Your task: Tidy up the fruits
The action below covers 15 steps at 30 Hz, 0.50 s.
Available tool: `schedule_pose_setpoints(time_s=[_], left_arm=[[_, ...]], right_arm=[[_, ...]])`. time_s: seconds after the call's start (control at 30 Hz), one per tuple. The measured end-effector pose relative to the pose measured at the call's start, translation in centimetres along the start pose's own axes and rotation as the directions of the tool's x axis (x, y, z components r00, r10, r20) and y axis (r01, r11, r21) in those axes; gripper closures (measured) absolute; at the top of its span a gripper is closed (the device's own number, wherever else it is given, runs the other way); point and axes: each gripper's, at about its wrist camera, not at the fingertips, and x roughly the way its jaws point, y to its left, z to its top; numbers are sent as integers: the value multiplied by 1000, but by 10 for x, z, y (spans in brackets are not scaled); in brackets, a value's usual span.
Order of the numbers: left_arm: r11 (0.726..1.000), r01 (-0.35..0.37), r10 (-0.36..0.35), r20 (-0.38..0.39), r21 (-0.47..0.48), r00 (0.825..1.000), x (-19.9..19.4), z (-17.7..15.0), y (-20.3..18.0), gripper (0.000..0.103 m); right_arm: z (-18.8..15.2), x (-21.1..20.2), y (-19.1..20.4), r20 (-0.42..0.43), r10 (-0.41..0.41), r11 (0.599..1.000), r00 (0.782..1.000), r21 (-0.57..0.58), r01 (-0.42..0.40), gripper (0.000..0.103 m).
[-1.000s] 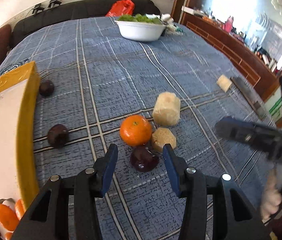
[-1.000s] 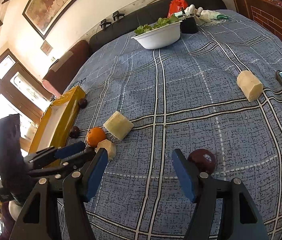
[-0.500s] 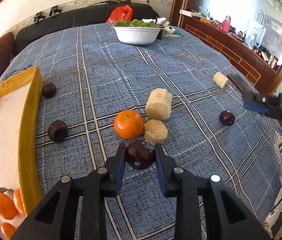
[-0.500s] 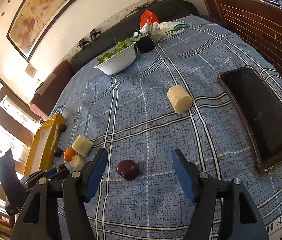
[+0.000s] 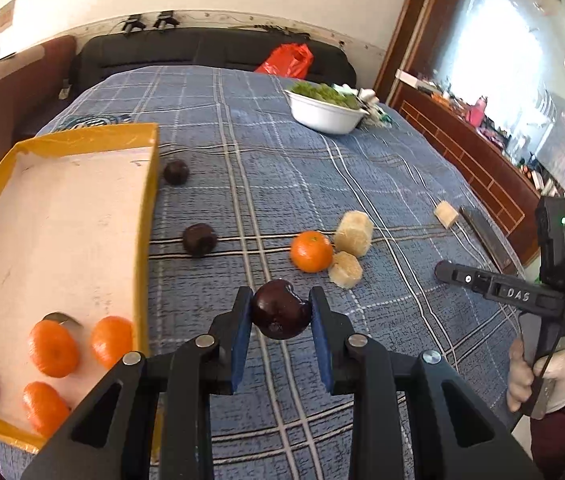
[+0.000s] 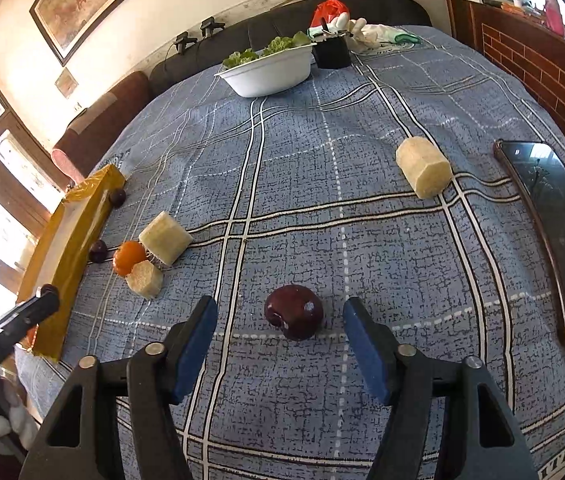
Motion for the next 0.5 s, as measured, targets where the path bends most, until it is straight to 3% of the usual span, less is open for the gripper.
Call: schedule_pose_setpoints(time_s=[0.07, 0.2, 0.3, 0.5], left_arm=[[999, 1, 0, 19, -40, 1000, -10, -1, 12, 76], [994, -34, 41, 63, -106, 997, -37, -2, 42, 75], [983, -102, 115, 81, -152, 990, -54, -1, 74, 75], [944, -233, 249, 40, -234, 968, -66, 5, 138, 75]], right_arm=[[1, 5, 4, -9, -36, 999, 999, -19, 36, 70], [1, 2, 15, -3, -45, 998, 999, -42, 45, 71], [1, -5, 31, 14, -39, 996, 999, -74, 40, 71], [6, -11, 98, -3, 53, 981, 999, -187, -53, 71]])
